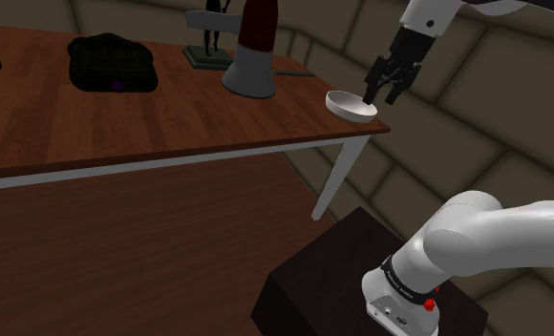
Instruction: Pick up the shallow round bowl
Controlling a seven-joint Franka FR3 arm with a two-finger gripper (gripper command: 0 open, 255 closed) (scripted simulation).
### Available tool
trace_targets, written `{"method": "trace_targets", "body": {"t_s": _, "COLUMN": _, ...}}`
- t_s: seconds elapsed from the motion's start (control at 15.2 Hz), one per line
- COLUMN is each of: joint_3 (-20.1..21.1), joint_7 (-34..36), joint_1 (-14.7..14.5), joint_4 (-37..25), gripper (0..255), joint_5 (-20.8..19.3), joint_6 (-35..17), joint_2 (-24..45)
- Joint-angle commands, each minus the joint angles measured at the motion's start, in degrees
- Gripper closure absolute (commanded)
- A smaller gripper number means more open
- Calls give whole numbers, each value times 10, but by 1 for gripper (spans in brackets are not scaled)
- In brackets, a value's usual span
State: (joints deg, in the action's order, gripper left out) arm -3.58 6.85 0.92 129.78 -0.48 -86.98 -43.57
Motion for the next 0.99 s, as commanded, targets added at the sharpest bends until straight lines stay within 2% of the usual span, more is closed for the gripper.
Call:
{"method": "trace_targets", "body": {"t_s": 0.0, "joint_3": 0, "joint_7": 0, "joint_1": 0, "joint_4": 0, "gripper": 0, "joint_5": 0, "joint_6": 0, "joint_2": 0}}
{"method": "trace_targets", "body": {"t_s": 0.46, "joint_3": -31, "joint_7": -74, "joint_1": 2, "joint_4": -28, "gripper": 0, "joint_5": -60, "joint_6": -86, "joint_2": 118}}
{"method": "trace_targets", "body": {"t_s": 0.92, "joint_3": -56, "joint_7": -136, "joint_1": 6, "joint_4": -90, "gripper": 0, "joint_5": -106, "joint_6": -161, "joint_2": 251}}
